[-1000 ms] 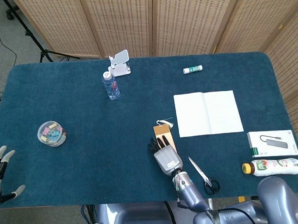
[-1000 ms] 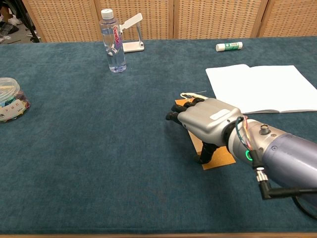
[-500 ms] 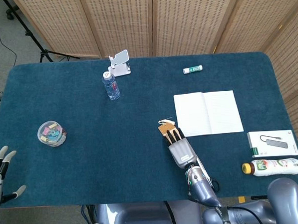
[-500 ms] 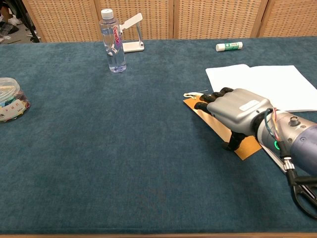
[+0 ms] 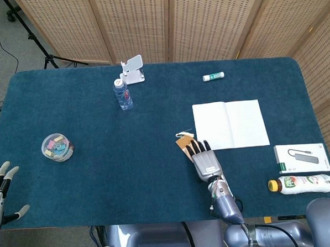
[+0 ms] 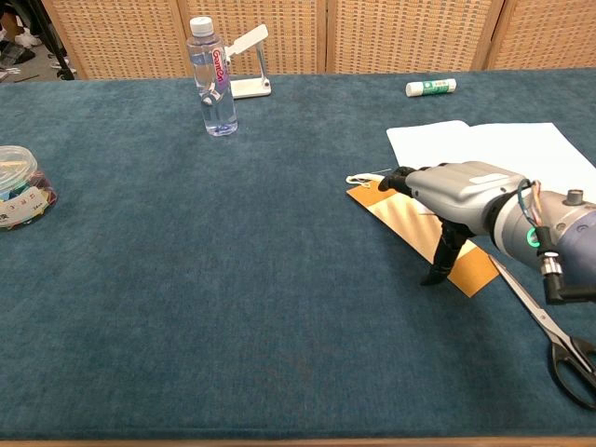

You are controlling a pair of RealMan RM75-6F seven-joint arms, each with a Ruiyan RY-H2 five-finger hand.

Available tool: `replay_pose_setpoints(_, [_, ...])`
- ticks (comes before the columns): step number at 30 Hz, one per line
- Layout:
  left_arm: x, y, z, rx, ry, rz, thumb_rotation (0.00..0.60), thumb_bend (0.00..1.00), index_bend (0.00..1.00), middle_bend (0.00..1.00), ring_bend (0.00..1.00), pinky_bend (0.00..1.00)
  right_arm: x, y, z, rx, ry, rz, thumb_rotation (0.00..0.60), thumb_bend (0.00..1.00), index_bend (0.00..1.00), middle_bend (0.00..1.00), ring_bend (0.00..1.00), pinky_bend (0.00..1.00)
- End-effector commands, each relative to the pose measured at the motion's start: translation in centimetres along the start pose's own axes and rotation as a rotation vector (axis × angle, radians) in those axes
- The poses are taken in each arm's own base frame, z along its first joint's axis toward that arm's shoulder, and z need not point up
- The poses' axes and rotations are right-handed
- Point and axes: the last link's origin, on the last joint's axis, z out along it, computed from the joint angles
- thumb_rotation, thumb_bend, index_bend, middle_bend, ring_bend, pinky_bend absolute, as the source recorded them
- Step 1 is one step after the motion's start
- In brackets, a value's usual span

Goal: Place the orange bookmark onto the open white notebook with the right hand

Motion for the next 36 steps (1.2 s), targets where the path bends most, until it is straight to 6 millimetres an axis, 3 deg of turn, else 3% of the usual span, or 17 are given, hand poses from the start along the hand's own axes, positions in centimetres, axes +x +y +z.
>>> replay_pose_setpoints(1, [0.0,0.0,0.0,-0.001,0.001,-0.001,0.600,0.00,0.00,0.00,0.00,0.00,0.1,0.0,0.0,-0.010,-0.003,0.022,0.600,0.00,0.00,0.00,0.00,0.00])
replay_pose_setpoints(4, [0.1,0.0,-0.1,-0.001,0.004,-0.005,0.600,0.00,0.00,0.00,0.00,0.00,0.0,-0.1,0.1,-0.013,-0.002,0.037,0.600,0.00,0.00,0.00,0.02,0.00])
replay_pose_setpoints(10, [0.3,-0.2,-0.2,0.000,0.007,-0.013,0.600,0.00,0.00,0.00,0.00,0.00,-0.3,-0.2,0.1,-0.045,0.015,0.085,0.600,0.00,0.00,0.01,0.15,0.00])
replay_pose_setpoints(13, [0.3,-0.2,-0.1,0.000,0.005,-0.014,0.600,0.00,0.00,0.00,0.00,0.00,-0.1,-0.3,-0.4,-0.085,0.018,0.147,0.600,0.00,0.00,0.04,0.10,0.00])
replay_pose_setpoints(18, [0.2,-0.2,-0.1,0.004,0.002,-0.015,0.600,0.00,0.00,0.00,0.00,0.00,0.7,-0.6,-1.5,-0.145,0.029,0.185,0.600,0.00,0.00,0.00,0.00,0.00])
replay_pose_setpoints(22, [0.2,-0.1,-0.1,0.001,0.003,-0.014,0.600,0.00,0.00,0.00,0.00,0.00,0.8,-0.7,-1.6,-0.190,0.016,0.208,0.600,0.00,0.09,0.00,0.00,0.00])
replay_pose_setpoints(36, [0.4,-0.3,-0.2,0.006,0.007,-0.020,0.600,0.00,0.00,0.00,0.00,0.00,0.5,-0.7,-0.5,-0.293,0.009,0.251,0.600,0.00,0.25,0.00,0.00,0.00])
